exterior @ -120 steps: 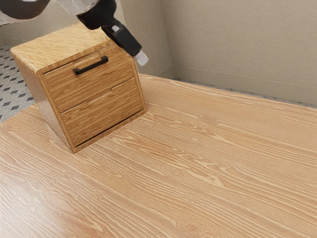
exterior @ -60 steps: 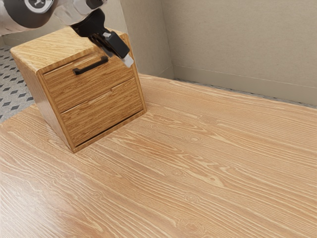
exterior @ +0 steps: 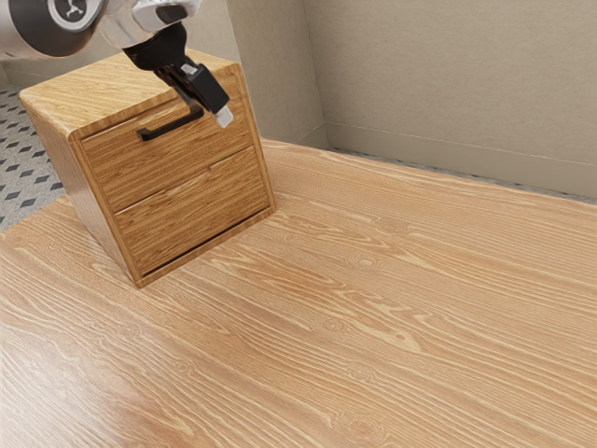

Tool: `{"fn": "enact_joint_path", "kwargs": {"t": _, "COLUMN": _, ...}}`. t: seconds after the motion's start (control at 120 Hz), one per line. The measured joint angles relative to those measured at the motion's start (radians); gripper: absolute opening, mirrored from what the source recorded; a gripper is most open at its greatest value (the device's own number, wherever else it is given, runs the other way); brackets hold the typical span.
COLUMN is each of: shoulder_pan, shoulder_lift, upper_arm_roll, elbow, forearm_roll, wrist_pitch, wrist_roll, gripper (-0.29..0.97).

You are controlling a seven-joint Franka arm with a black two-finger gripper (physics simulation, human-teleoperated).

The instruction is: Pull the drawer handle with one arm to open the drawer

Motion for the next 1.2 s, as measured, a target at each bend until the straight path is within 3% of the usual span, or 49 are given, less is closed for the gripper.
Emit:
{"fn": "enact_joint_path", "kwargs": {"t": 0.475, "shoulder_pan": 0.0, "shoulder_lift": 0.05, "upper_arm_roll": 0.085, "elbow": 0.003, "forearm_roll": 0.106, "wrist_pitch": 0.022, "wrist_roll": -0.066, "gripper": 0.68}}
{"fn": "enact_joint_path", "kwargs": {"t": 1.2, "shoulder_pan": 0.102, "shoulder_lift": 0.081, "upper_arm_roll": 0.103, "elbow": 0.003, "forearm_roll": 0.099, "wrist_pitch": 0.108, "wrist_roll": -0.042, "gripper": 0.68}}
